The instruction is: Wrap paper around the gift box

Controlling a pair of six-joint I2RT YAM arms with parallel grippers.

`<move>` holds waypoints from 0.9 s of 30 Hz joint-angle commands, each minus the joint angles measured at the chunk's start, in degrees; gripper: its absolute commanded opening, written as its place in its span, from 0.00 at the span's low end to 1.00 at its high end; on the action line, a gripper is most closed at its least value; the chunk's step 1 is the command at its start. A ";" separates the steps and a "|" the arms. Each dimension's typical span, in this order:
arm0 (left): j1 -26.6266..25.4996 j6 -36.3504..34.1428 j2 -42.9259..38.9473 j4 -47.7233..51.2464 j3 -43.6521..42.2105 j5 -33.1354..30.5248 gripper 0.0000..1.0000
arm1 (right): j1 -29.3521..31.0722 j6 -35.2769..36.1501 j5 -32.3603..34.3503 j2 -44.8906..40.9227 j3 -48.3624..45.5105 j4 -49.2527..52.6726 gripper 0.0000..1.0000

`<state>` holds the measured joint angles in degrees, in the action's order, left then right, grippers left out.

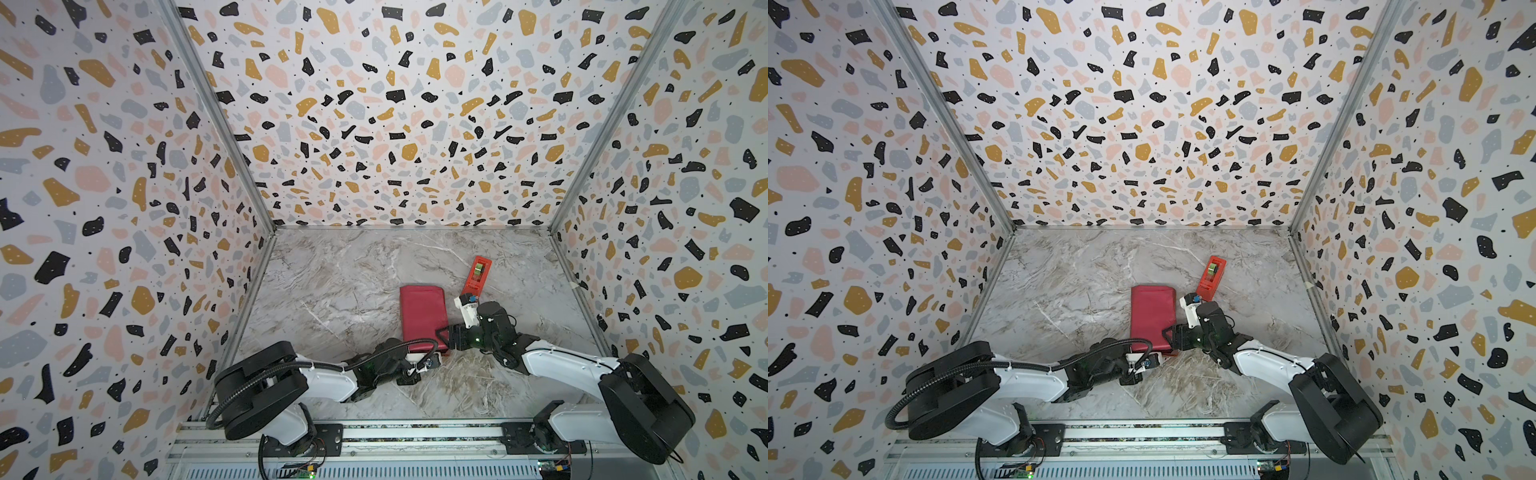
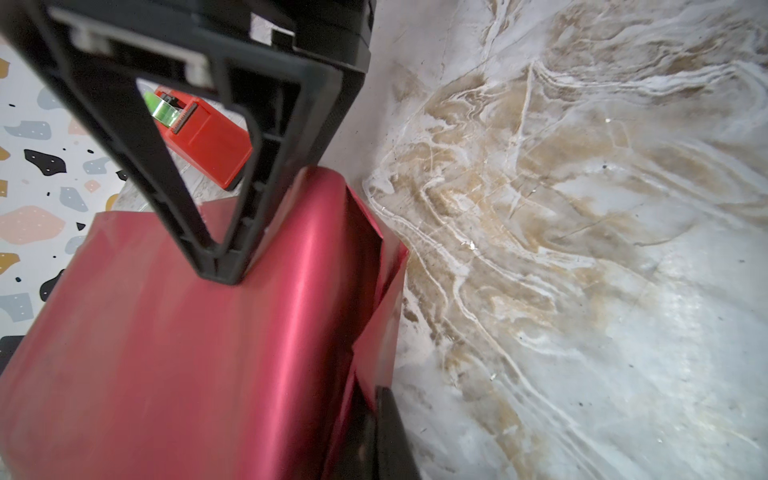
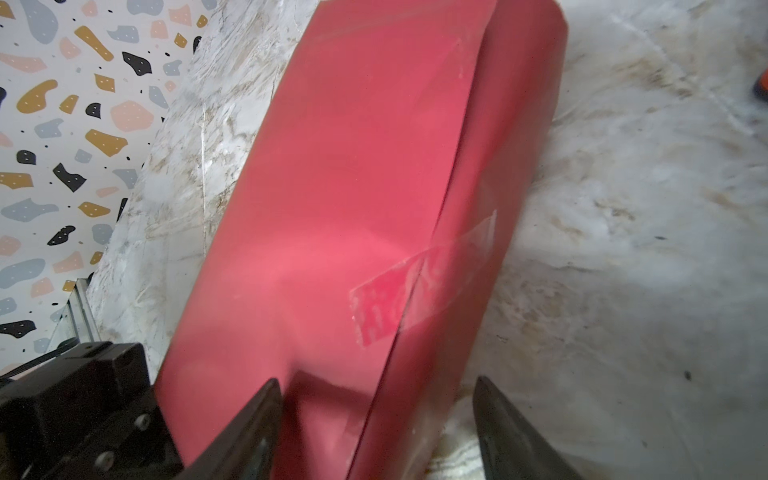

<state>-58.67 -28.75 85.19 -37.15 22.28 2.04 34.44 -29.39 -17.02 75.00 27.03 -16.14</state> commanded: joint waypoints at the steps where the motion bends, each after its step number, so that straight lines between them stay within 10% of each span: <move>1: -0.15 1.39 -1.52 -6.24 -0.60 -0.79 0.00 | -0.34 1.68 1.37 1.24 -0.05 3.01 0.72; 27: 0.37 15.37 2.04 -12.51 -0.15 -5.44 0.00 | -0.42 3.59 0.42 0.95 0.38 4.41 0.72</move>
<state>-58.57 -15.66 87.15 -43.00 21.37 -3.01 34.33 -27.73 -17.78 76.09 27.20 -17.56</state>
